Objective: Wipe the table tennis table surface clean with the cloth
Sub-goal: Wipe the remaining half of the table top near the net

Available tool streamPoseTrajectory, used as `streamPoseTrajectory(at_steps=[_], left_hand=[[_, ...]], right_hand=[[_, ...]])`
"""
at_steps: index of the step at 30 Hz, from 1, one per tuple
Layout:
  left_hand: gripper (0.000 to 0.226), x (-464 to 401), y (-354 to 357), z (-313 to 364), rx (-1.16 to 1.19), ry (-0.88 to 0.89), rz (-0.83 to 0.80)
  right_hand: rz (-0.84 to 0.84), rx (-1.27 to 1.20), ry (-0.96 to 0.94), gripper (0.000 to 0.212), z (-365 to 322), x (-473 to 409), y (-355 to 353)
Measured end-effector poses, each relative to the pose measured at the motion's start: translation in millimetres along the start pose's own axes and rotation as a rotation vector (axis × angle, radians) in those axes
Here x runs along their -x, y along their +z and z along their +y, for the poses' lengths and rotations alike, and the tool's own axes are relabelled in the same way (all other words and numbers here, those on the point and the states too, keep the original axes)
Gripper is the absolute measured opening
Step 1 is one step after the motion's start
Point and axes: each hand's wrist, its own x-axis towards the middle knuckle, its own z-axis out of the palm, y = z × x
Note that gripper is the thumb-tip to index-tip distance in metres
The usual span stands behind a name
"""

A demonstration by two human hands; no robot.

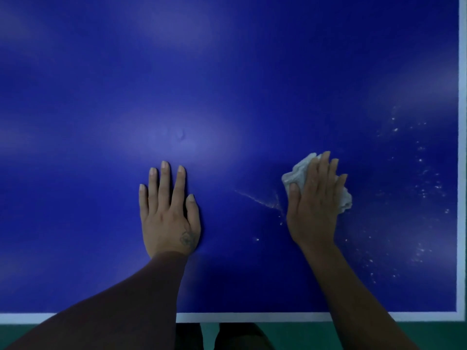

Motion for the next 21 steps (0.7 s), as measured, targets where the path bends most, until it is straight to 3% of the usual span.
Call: streamPoseTrajectory(at_steps=[4, 9, 15, 18, 21], left_hand=[[0.061, 0, 0, 0, -0.002, -0.001, -0.004], [0.06, 0, 0, -1, -0.007, 0.005, -0.004], [0.059, -1, 0, 0, 0.007, 0.011, 0.017], [0.06, -1, 0, -1, 0.002, 0.011, 0.011], [0.06, -1, 1, -1, 0.005, 0.015, 0.027]], right_hand=[[-0.021, 0.086, -0.077, 0.064, -13, -5, 1], [-0.035, -0.06, -0.192, 0.063, -41, -70, 0], [-0.132, -0.085, -0.654, 0.064, -91, -94, 8], [-0.227, 0.008, -0.929, 0.064, -85, -62, 4], [-0.279, -0.02, -1.08, 0.061, -74, -55, 3]])
